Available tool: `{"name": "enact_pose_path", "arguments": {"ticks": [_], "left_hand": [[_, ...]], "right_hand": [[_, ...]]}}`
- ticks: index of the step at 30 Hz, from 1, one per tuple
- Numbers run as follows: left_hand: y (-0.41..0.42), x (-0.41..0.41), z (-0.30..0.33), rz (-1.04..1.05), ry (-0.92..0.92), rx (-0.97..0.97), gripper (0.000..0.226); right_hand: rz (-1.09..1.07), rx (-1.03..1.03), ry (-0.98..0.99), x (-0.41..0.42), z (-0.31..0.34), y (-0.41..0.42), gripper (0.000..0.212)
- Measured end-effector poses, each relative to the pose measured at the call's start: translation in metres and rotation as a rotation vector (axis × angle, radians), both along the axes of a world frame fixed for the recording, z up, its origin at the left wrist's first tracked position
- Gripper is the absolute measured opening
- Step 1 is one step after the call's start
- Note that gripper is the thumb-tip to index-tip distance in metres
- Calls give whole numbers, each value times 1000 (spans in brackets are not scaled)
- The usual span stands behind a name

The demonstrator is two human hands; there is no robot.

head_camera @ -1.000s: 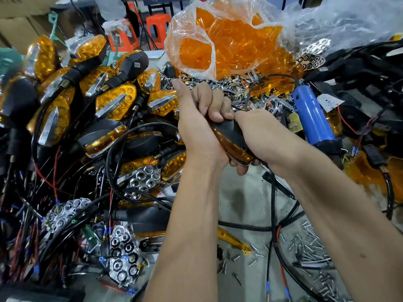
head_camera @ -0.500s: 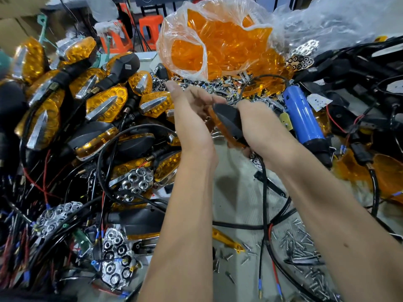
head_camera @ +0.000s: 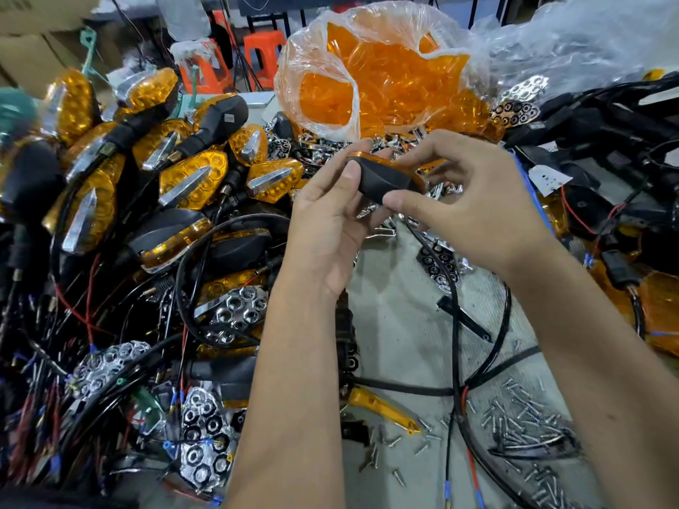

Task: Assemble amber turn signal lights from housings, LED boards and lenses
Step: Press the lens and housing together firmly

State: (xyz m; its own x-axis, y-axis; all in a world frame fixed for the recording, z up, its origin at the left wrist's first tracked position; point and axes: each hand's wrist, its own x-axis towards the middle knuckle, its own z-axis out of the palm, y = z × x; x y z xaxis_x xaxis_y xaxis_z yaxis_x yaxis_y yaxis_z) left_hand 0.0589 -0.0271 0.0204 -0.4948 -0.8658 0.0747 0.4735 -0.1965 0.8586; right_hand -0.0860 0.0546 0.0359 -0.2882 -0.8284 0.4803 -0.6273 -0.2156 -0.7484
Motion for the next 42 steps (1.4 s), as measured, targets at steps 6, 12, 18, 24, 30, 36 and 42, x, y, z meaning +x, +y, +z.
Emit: {"name": "enact_pose_path", "arguments": {"ticks": [6,12,18,24,30,36,42], "left_hand": [[4,-2,1,-52,104,-19,25],[8,-9,0,-29,113,18,28],[14,-30,-3,80,-44,120,34],[10,-28,-4,98,-32,144,32],[11,-26,-5,83,-34,86,38],[11,-27,-7,-17,-56,104,34],[7,-27,-12,37,-9,116,22]], "right_hand": [[-2,-118,153,-3,1,0,32],[-14,-201,198,-3,-3,-2,31],[-76,-161,304,-2,-14,-6,36],[-34,-33,251,-10,-3,0,47],[-16,22,82,-10,-4,2,41],[-78,-11,147,-11,-7,1,48],[-64,97,27,-14,-8,-1,46]]}}
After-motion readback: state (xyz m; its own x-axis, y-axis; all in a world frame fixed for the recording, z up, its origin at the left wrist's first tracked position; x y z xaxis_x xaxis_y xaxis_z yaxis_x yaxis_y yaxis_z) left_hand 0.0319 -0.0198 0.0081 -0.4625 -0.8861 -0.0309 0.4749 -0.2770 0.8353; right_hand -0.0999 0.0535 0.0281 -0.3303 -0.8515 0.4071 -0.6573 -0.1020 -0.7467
